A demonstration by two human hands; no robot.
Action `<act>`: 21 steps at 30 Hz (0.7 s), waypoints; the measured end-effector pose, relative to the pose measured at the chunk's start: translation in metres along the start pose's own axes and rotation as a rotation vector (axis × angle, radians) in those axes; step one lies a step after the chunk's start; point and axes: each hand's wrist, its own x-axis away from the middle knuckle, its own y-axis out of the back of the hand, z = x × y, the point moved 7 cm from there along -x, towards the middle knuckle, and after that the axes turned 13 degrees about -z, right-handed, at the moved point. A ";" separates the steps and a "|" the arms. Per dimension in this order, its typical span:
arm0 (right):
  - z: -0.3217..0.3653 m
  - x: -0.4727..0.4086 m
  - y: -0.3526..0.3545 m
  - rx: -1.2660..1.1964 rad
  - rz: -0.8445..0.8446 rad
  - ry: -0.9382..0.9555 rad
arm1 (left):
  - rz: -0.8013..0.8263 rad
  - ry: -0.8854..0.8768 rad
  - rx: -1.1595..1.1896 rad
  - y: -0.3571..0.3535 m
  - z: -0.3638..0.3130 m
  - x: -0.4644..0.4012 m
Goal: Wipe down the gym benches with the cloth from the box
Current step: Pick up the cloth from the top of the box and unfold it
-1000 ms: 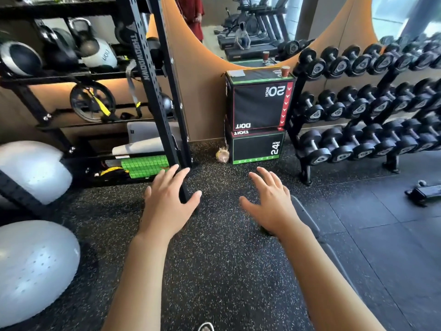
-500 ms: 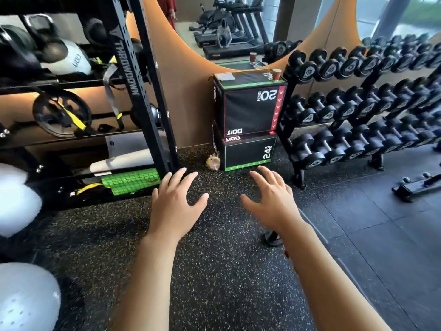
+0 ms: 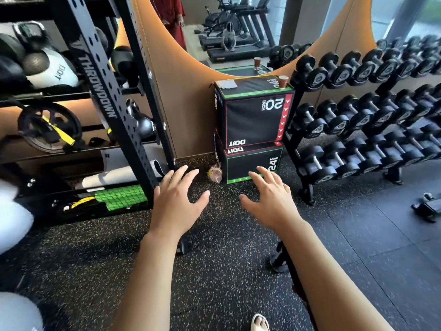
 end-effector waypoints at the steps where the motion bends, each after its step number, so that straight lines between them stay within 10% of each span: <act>1: -0.008 -0.016 -0.001 0.001 -0.001 0.001 | -0.002 0.002 -0.005 -0.008 -0.006 -0.014; 21: -0.112 -0.229 -0.061 -0.027 0.008 -0.053 | 0.024 -0.031 -0.022 -0.147 -0.043 -0.220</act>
